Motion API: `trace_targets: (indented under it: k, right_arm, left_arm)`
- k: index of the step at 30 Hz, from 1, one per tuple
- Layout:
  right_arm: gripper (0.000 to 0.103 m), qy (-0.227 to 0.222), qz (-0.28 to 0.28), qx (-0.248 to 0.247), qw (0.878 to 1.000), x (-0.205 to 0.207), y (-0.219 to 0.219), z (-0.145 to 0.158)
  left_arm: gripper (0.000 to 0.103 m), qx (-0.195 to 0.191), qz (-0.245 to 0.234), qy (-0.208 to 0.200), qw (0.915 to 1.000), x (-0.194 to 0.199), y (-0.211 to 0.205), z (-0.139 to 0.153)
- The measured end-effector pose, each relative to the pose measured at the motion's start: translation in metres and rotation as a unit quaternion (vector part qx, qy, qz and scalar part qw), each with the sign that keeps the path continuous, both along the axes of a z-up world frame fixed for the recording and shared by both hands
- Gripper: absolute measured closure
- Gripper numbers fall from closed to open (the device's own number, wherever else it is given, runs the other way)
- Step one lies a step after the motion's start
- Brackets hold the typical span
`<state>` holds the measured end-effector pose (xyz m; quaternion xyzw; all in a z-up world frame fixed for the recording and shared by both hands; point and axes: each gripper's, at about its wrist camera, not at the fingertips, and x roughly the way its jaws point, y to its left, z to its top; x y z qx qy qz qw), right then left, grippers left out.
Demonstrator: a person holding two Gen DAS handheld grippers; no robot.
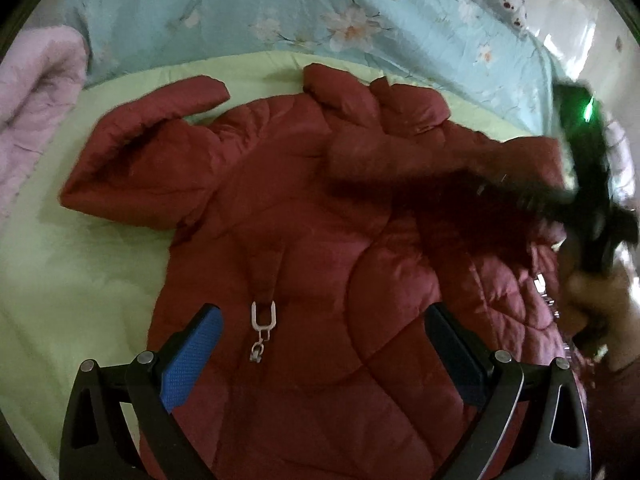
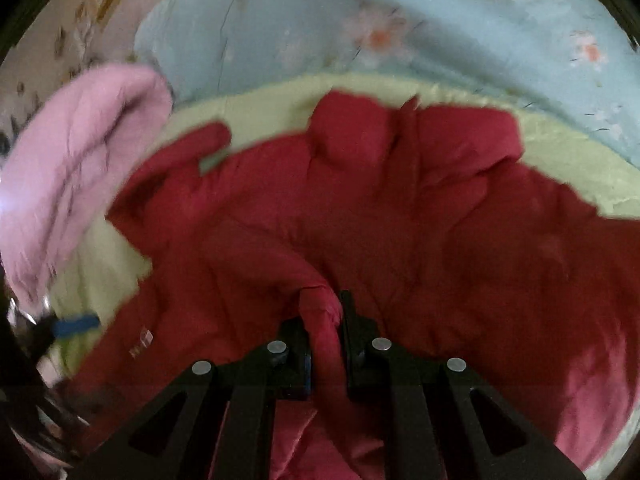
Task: Fold large clothes
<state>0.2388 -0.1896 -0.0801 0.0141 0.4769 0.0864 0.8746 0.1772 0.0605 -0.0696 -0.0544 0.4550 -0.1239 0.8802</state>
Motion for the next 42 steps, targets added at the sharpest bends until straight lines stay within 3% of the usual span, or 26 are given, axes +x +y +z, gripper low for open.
trace_targets:
  k: [2,4,7,10,14,17,18,20,21,23,26,28,31,36,42]
  right_arm:
    - [0.084,0.005,0.007,-0.014,1.0,-0.008,0.01,-0.008]
    - [0.062,0.013,0.012,-0.017,1.0,-0.013,0.011,-0.013]
    - [0.044,0.018,0.025,0.005,0.999,-0.016,0.007,-0.011]
    - [0.044,0.018,0.025,0.02,0.999,-0.019,0.005,-0.009]
    - [0.044,0.009,0.016,0.04,0.999,-0.033,-0.005,0.0]
    - [0.044,0.002,0.009,0.053,0.999,-0.047,-0.012,0.01]
    - [0.044,-0.002,0.004,0.057,0.998,-0.052,-0.016,0.013]
    - [0.044,-0.011,-0.008,0.066,0.998,-0.065,-0.025,0.022]
    - [0.044,-0.016,-0.015,0.07,0.997,-0.071,-0.029,0.026]
    - [0.044,-0.028,-0.033,0.076,0.996,-0.082,-0.041,0.036]
    - [0.044,-0.047,-0.069,0.091,0.992,-0.099,-0.066,0.048]
    - [0.044,-0.059,-0.097,0.094,0.989,-0.106,-0.083,0.053]
    - [0.042,-0.067,-0.144,0.093,0.983,-0.113,-0.113,0.055]
    - [0.042,-0.056,-0.186,0.097,0.976,-0.107,-0.146,0.053]
    - [0.042,-0.056,-0.16,0.066,0.983,-0.066,-0.13,0.053]
  left_arm:
    - [0.001,-0.013,-0.015,0.008,0.9998,0.013,0.007,-0.002]
    - [0.001,-0.017,-0.025,0.016,0.9994,0.033,0.013,-0.003]
    - [0.001,-0.04,-0.03,0.04,0.998,0.077,0.025,-0.008]
    - [0.001,-0.071,-0.041,0.067,0.9944,0.124,0.024,-0.016]
    - [0.002,-0.078,-0.078,0.114,0.9873,0.173,0.005,-0.043]
    - [0.005,-0.062,-0.082,0.123,0.987,0.193,-0.012,-0.061]
    - [0.012,-0.06,-0.085,0.117,0.9876,0.197,-0.017,-0.066]
    - [0.06,-0.065,-0.099,0.11,0.9869,0.199,-0.024,-0.071]
    - [0.066,-0.063,-0.098,0.102,0.9879,0.196,-0.024,-0.069]
    - [0.087,-0.065,-0.096,0.082,0.9898,0.19,-0.018,-0.067]
    - [0.091,-0.041,-0.07,0.039,0.996,0.167,-0.007,-0.043]
    - [0.091,-0.003,-0.041,0.003,0.9991,0.155,0.007,-0.031]
    - [0.091,0.032,-0.008,-0.026,0.9991,0.146,0.029,-0.023]
    - [0.091,0.045,-0.004,-0.021,0.9987,0.138,0.04,-0.038]
    - [0.091,0.072,-0.015,-0.015,0.9972,0.144,0.021,-0.038]
